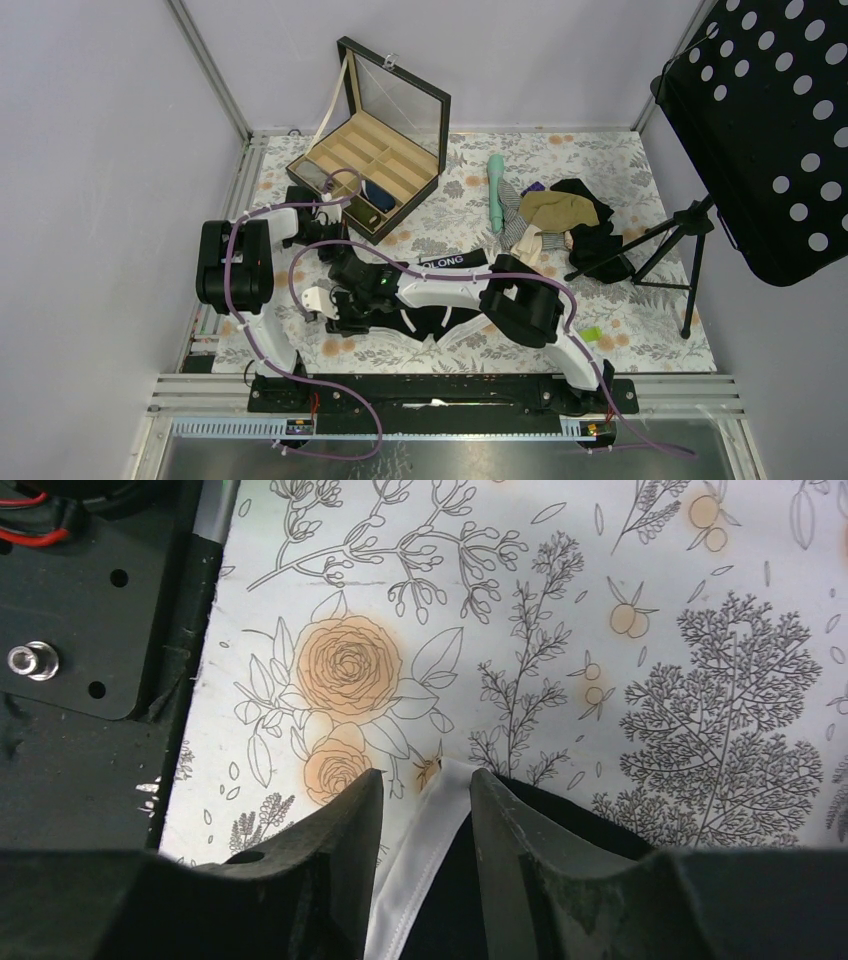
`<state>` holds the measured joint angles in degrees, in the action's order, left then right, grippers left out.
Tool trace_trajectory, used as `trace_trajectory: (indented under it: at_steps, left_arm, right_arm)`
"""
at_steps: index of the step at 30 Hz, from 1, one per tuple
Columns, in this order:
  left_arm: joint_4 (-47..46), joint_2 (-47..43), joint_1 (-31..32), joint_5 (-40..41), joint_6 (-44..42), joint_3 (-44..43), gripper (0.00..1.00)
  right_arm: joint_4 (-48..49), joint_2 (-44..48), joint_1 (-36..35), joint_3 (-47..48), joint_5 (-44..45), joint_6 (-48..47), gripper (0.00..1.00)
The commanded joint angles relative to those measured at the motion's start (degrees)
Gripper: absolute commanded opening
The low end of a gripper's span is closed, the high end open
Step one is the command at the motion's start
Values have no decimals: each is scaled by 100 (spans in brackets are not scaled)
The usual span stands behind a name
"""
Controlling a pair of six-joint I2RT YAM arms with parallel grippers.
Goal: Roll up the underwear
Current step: Fold the underwear at the center of the board.
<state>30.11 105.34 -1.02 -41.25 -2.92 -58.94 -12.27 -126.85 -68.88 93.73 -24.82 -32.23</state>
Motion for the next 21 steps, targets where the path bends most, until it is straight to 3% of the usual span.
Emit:
trace_trajectory:
  at_steps: [1, 15, 19, 21]
  left_arm:
    - [-110, -279, 3, 57, -18, 31, 0]
    - [-128, -321, 4, 2, -42, 75, 0]
    - [-120, -353, 8, 20, -64, 93, 0]
    - [-67, -412, 0, 31, -91, 79, 0]
  right_arm:
    - [262, -16, -16, 144, 256, -46, 44]
    - [265, -274, -127, 27, 325, -166, 38]
    - [209, -304, -175, 51, 307, -168, 28]
    - [209, -253, -190, 141, 202, -59, 17]
